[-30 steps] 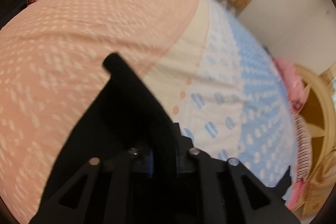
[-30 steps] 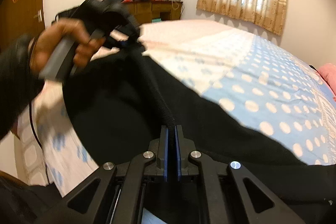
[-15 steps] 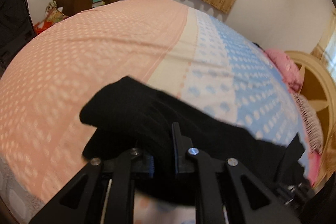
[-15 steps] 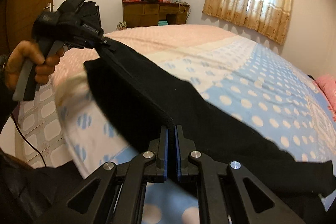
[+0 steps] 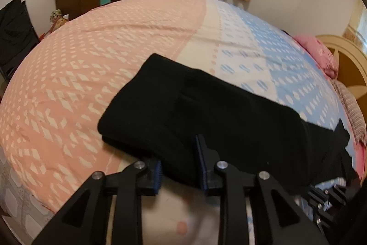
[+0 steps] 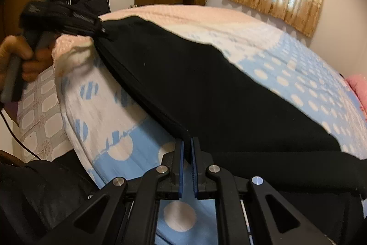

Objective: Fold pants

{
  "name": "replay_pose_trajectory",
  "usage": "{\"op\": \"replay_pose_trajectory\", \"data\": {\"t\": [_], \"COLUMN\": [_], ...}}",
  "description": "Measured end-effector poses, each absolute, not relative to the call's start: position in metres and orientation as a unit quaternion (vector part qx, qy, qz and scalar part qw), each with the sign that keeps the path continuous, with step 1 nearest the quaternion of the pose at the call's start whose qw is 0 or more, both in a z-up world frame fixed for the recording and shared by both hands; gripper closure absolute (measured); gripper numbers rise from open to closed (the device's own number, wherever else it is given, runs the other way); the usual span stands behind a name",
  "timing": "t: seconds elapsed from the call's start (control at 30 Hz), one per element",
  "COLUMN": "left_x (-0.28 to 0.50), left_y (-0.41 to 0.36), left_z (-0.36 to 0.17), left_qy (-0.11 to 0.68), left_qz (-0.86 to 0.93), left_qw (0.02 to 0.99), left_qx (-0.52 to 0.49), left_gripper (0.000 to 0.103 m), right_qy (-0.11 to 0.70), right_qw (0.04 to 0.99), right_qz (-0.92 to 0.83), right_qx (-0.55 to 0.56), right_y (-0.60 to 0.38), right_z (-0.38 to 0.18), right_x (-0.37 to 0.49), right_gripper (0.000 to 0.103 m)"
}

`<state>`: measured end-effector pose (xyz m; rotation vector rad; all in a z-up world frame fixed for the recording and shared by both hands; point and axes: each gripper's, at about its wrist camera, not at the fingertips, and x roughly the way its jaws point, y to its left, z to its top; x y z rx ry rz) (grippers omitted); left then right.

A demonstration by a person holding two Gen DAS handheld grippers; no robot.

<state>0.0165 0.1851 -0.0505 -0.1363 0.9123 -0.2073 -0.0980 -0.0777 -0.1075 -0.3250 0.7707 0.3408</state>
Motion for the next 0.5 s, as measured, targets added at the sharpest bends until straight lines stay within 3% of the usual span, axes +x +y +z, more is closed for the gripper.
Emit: {"op": "replay_pose_trajectory", "data": {"t": [0.13, 0.17, 0.23, 0.3, 0.5], "left_x": [0.004, 0.001, -0.008, -0.014, -0.007], "left_y": [0.194, 0.195, 0.198, 0.198, 0.184], "left_z": [-0.046, -0.043, -0.032, -0.018, 0.006], "left_qy": [0.453, 0.454, 0.432, 0.402, 0.331], "left_qz": [-0.105, -0.09, -0.03, -0.015, -0.017], "left_qw": [0.883, 0.884, 0.901, 0.916, 0.944], "left_qx": [-0.065, -0.057, -0.025, -0.009, -0.003], "left_gripper": [0.071, 0.051, 0.029, 0.029, 0.027], "right_qy": [0.373, 0.372, 0.376, 0.383, 0.333], "right_qw": [0.9, 0.9, 0.898, 0.894, 0.914], "right_qz": [0.162, 0.168, 0.189, 0.204, 0.233], "right_qx": [-0.156, -0.152, -0.13, -0.112, -0.02], "right_y": [-0.076, -0.076, -0.079, -0.08, -0.112], "right_z": [-0.115, -0.115, -0.115, -0.111, -0.056], "right_x": [-0.097, -0.097, -0.097, -0.096, -0.09], "right_gripper": [0.089, 0.082, 0.068, 0.059, 0.058]}}
